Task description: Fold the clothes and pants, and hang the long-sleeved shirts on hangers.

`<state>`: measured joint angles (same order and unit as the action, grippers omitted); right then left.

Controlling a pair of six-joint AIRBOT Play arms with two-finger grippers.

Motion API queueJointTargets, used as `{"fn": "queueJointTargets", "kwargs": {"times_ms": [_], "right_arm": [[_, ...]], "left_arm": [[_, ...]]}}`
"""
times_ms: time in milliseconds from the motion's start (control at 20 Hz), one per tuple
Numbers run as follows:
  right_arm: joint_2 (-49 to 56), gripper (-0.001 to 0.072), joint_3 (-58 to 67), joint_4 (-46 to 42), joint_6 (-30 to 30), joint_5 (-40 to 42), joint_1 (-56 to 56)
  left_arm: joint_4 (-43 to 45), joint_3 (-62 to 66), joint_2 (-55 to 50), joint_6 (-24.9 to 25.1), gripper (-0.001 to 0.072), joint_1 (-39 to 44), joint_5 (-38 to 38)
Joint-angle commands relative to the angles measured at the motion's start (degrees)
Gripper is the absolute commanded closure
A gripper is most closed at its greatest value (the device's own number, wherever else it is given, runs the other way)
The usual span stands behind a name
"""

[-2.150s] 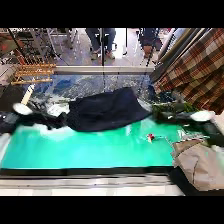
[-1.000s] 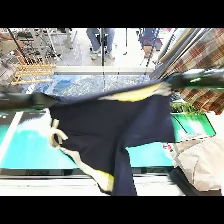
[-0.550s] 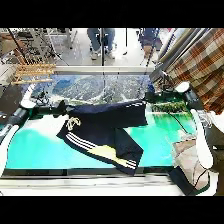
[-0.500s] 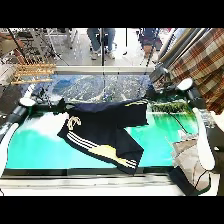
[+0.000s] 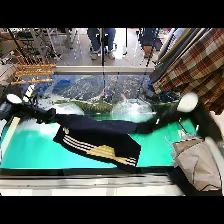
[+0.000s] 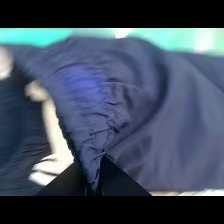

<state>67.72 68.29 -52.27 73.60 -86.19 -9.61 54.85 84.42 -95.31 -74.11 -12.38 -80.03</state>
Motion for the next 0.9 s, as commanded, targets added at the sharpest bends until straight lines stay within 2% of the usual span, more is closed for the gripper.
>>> {"fn": "queueJointTargets", "kwargs": {"times_ms": [0, 100, 200, 250, 300, 350, 400, 450, 600, 700, 850], "right_arm": [[-11.02, 0.0705, -26.16, 0.0, 5.07, 8.35, -10.64], [-11.21, 0.0705, -36.52, 1.64, 5.7, 12.74, -14.88], [-10.51, 0.0704, -41.16, 1.49, 5.7, 14.67, -16.13], [-10.67, 0.0662, -41.18, 1.27, 5.6, 15.21, -15.37], [-11.04, 0.05, -40.28, 2.23, 4.63, 13.86, -14.12], [-11.72, 0.0266, -38.6, 4.04, 2.23, 10.34, -12.31], [-12.72, 0.0121, -36.87, 4.66, 2.21, 6.91, -10.16], [-14.23, 0.0147, -35.58, 3.98, 2.62, 4.33, -7.58], [-20.26, 0.0137, -37.03, -4.04, 11.93, 5.75, 2.45], [-21.46, 0.0046, -40.61, -4.61, 14.16, 10.29, 7.52], [-19.58, 0.0006, -47.23, -0.98, 13.9, 18.47, 8.48]], "left_arm": [[9.07, 0.22, -2.6, 0.02, 0.0684, -0.31, -5.86], [9.6, 0.22, -4.55, 0.04, 0.0683, -0.09, -8.81], [10.1, 0.22, -6.29, 0.04, 0.0683, -0.09, -11.19], [10.1, 0.22, -6.93, 0.02, 0.0624, -0.09, -12.31], [10.36, 0.24, -7.43, 0.02, 0.0431, -0.09, -13.27], [11.26, 0.28, -7.54, -0.02, 0.0261, -0.17, -13.62], [12.74, 0.59, -7.5, -0.07, 0.0211, -0.57, -13.73], [14.27, 1.38, -7.48, -0.98, 0.0214, -1.01, -14.14], [15.39, 5.44, -7.3, -4.92, 0.0214, -2.56, -18.16], [15.19, 7.72, -6.01, -5.22, 0.0214, -2.73, -19.19], [8.17, 8.55, -2.1, -4.44, 0.0214, -2.58, -17.22]]}}
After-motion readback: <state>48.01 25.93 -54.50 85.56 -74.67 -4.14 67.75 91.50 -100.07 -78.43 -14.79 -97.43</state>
